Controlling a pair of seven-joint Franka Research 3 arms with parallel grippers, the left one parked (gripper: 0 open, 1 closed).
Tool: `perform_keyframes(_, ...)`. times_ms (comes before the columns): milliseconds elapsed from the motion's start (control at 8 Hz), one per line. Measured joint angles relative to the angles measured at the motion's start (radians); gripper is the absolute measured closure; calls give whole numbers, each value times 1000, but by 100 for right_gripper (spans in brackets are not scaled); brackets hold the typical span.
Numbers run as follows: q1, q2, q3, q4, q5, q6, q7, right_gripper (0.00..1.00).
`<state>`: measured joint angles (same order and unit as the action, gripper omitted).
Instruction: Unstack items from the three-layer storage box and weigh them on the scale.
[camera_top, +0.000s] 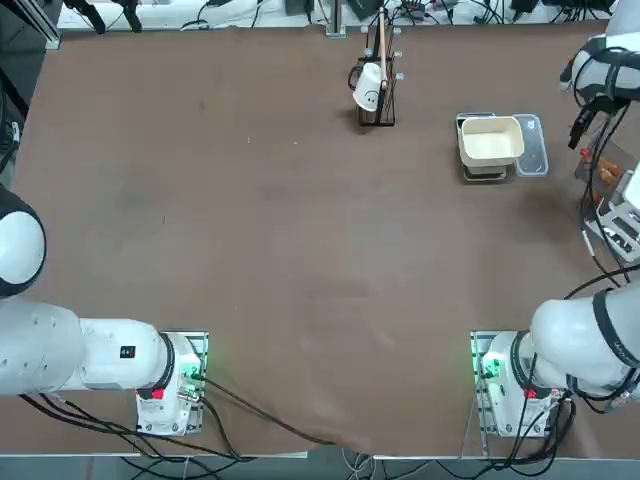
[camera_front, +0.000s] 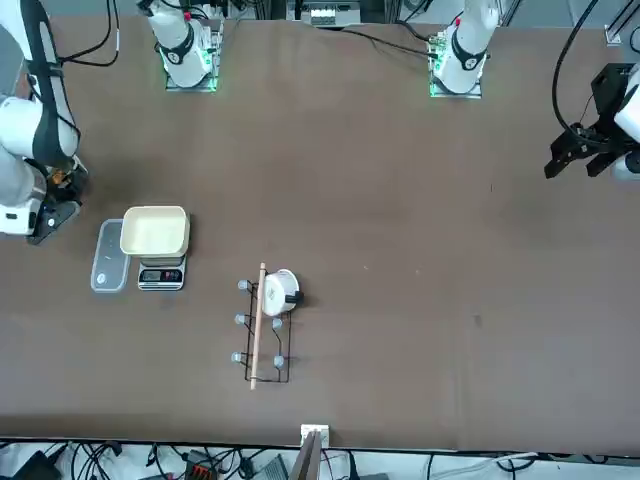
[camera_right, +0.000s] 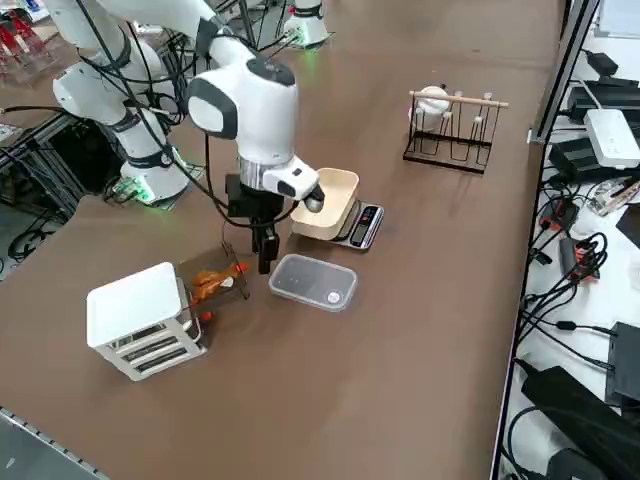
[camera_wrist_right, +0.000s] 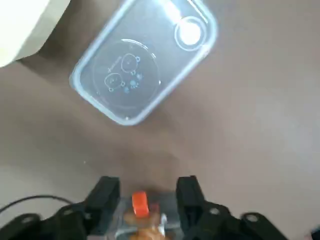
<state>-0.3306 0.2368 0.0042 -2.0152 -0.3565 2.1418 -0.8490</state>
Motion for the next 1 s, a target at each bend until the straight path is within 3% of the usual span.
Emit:
perform_keyframes(125, 2, -20, 0, 38, 0, -72, -1, 9)
perform_keyframes(250, 0, -46, -4, 58, 0, -127, -23, 8)
perform_keyframes(625, -94, -70, -28, 26, 0, -156, -139, 19)
perform_keyframes(1000, -127, -60, -29, -55, 0, -61, -148, 26)
